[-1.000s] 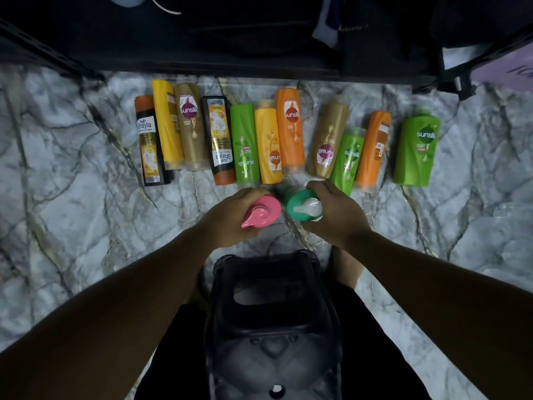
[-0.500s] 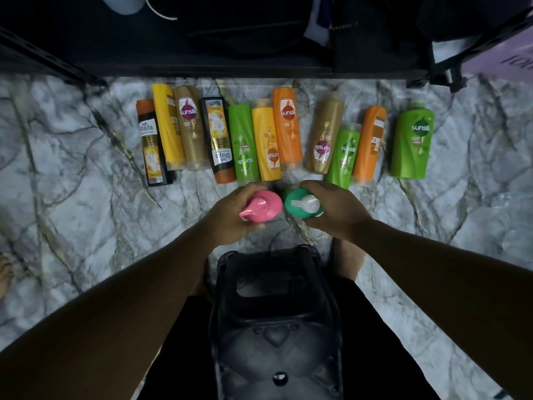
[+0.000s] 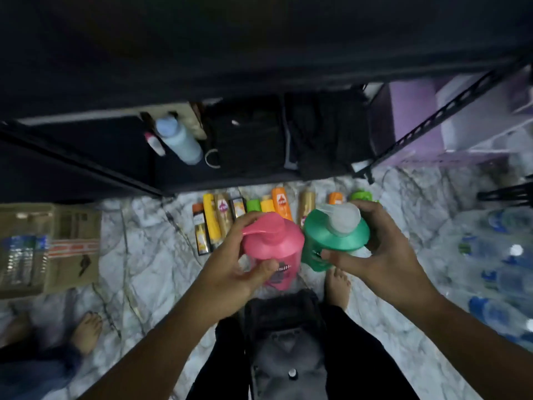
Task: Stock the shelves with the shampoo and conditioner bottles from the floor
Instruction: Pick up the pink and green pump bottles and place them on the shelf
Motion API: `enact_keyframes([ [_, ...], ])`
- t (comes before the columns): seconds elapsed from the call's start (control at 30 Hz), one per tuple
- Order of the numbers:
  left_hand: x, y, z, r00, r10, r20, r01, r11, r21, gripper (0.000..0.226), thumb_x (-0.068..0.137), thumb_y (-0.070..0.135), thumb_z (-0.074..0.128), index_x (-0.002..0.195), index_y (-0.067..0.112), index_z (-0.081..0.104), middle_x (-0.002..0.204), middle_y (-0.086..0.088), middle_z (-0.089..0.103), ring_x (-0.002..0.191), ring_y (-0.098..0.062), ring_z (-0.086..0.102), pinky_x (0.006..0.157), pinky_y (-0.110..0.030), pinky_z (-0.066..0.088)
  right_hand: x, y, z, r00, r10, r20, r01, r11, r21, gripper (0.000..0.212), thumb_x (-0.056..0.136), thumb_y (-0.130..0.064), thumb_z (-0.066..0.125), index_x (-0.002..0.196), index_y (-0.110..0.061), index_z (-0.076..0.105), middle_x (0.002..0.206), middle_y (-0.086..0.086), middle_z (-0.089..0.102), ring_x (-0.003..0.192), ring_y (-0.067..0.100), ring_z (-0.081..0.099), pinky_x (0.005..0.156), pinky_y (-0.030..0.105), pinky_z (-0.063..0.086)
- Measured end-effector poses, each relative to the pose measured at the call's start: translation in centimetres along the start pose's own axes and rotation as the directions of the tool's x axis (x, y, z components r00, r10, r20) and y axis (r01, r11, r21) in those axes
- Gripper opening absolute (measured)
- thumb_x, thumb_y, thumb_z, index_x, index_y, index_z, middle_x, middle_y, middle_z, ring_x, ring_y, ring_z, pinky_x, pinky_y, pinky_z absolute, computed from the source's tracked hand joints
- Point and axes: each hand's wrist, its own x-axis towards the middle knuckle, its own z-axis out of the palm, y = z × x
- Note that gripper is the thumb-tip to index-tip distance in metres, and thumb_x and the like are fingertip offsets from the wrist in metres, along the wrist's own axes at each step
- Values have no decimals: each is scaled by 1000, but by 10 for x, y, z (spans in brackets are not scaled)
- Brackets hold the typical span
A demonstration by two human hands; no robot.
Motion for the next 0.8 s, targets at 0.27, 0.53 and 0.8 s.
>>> enact_keyframes([
  [0.27,-69,237,-33,907,341,-248,-371,925,-85,68,83,52,77,138,23,48,128,9,65,118,-10,63,92,-23,51,-53,-235,-23,951,-212,-225,274,915,296,70,54,-18,94,115,-31,61,113,-1,72,103,17,70,84,31,59],
  [0.53,-117,421,-72,678,604,-420,-673,740,-22,68,75,67,76,132,33,60,123,3,72,111,-15,71,84,-24,58,-85,-425,-22,859,-405,-314,512,714,478,59,62,-27,84,118,-22,65,105,3,77,94,21,75,73,32,59],
  [0.8,-144,565,-119,407,736,-541,-837,538,102,46,88,43,63,129,22,64,112,-3,76,98,-17,74,77,-27,58,-92,-583,-21,703,-635,-321,706,567,424,40,77,-25,83,113,-23,66,100,1,77,87,18,76,66,34,61],
])
